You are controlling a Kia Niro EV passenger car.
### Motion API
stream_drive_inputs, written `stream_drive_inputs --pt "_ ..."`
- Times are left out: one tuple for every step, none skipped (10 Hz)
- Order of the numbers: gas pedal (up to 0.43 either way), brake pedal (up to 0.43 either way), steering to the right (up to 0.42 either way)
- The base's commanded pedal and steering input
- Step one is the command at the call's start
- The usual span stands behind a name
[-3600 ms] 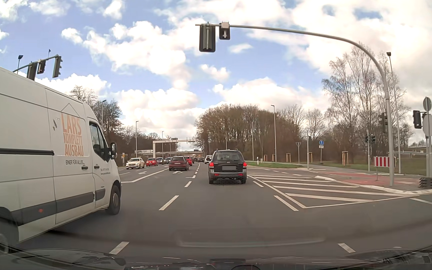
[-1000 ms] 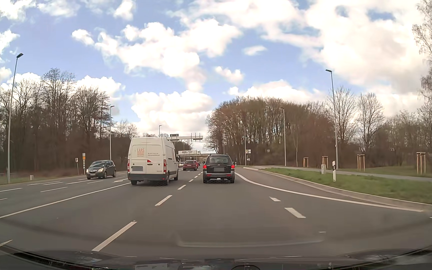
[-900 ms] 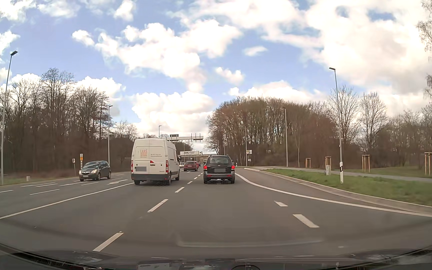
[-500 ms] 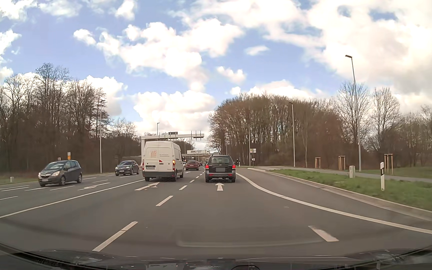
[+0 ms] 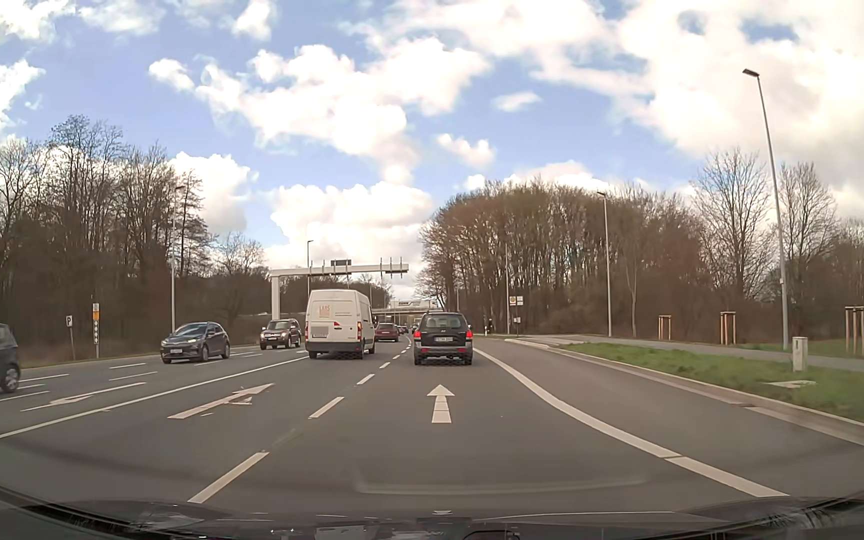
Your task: Follow the waypoints while adhering to traffic rules and regulations
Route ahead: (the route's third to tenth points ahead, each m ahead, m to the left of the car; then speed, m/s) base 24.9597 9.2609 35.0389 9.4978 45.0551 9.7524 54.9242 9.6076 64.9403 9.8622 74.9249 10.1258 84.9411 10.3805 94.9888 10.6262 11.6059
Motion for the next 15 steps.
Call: stream_drive_inputs --pt "0.35 0.0 -0.009" --pt "0.35 0.0 -0.009" --pt "0.35 0.0 -0.009" --pt "0.35 0.0 -0.009" --pt "0.35 0.0 -0.009" --pt "0.35 0.0 -0.009" --pt "0.35 0.0 -0.009" --pt "0.35 0.0 -0.008" --pt "0.339 0.0 -0.004" --pt "0.331 0.0 0.0" --pt "0.311 0.0 -0.001" --pt "0.311 0.0 0.0" --pt "0.311 0.0 0.0" --pt "0.28 0.0 0.0" --pt "0.268 0.0 0.0"
